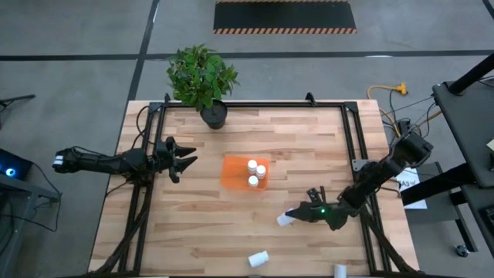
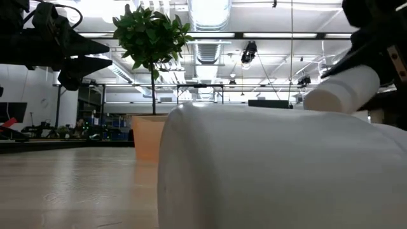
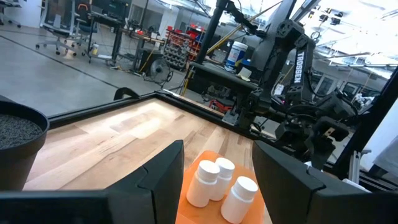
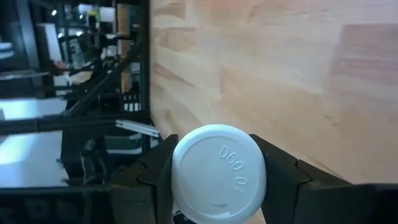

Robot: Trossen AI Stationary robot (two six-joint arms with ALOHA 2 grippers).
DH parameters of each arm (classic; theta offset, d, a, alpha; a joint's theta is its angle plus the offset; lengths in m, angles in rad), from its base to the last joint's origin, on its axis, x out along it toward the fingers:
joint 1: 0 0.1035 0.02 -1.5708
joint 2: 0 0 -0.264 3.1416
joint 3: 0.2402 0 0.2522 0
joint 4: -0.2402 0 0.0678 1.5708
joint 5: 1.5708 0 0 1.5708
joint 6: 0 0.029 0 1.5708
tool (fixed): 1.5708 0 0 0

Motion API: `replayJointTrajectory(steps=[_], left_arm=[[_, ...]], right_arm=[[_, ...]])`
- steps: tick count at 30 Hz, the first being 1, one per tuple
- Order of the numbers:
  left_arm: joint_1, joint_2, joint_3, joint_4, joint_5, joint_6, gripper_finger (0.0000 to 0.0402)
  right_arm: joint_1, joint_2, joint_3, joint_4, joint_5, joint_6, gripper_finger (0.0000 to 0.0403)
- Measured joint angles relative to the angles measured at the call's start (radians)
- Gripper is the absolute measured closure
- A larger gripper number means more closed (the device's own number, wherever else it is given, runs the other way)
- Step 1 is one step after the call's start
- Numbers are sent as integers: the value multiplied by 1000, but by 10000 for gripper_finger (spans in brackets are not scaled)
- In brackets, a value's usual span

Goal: Pick and place pill bottles into a basket
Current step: Adjust the white pill bottles on the table

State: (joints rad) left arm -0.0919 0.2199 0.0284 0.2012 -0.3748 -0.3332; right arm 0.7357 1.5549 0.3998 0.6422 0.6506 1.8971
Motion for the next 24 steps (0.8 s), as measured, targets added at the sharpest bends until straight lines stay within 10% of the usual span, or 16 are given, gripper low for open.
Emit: replayJointTrajectory(steps=[24], left_arm=[[0,0,0,0,0,0,228]], right_arm=[[-82,38,0,-106,-189,115,205]])
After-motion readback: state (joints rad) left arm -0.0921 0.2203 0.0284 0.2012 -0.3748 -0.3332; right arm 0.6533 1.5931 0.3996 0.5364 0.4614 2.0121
